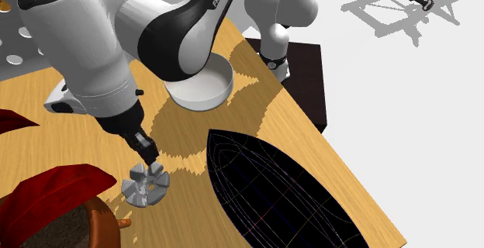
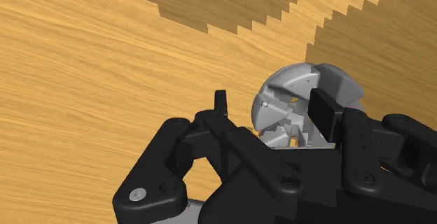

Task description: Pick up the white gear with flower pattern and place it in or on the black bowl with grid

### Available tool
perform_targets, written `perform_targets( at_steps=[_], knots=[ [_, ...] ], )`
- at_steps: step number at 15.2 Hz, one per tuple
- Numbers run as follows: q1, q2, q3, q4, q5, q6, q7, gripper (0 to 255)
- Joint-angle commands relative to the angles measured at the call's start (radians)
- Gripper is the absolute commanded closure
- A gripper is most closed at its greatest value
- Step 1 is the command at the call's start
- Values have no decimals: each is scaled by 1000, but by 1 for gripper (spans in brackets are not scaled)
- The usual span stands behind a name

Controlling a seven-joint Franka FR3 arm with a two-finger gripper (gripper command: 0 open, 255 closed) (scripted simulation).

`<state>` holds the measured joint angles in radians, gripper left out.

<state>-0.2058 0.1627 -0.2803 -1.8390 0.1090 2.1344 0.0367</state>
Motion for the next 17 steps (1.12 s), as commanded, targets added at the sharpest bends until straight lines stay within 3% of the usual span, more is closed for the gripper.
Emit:
perform_targets(
  at_steps=[1, 3, 11, 17],
  knots=[
    [-7, 95, 3, 169, 5, -140, -9, 0],
    [-27, 244, 10, 427, 15, -329, -20, 0],
    [-24, 258, 15, 346, 20, -236, -25, 0],
    [-24, 258, 15, 346, 20, -236, -25, 0]
  ],
)
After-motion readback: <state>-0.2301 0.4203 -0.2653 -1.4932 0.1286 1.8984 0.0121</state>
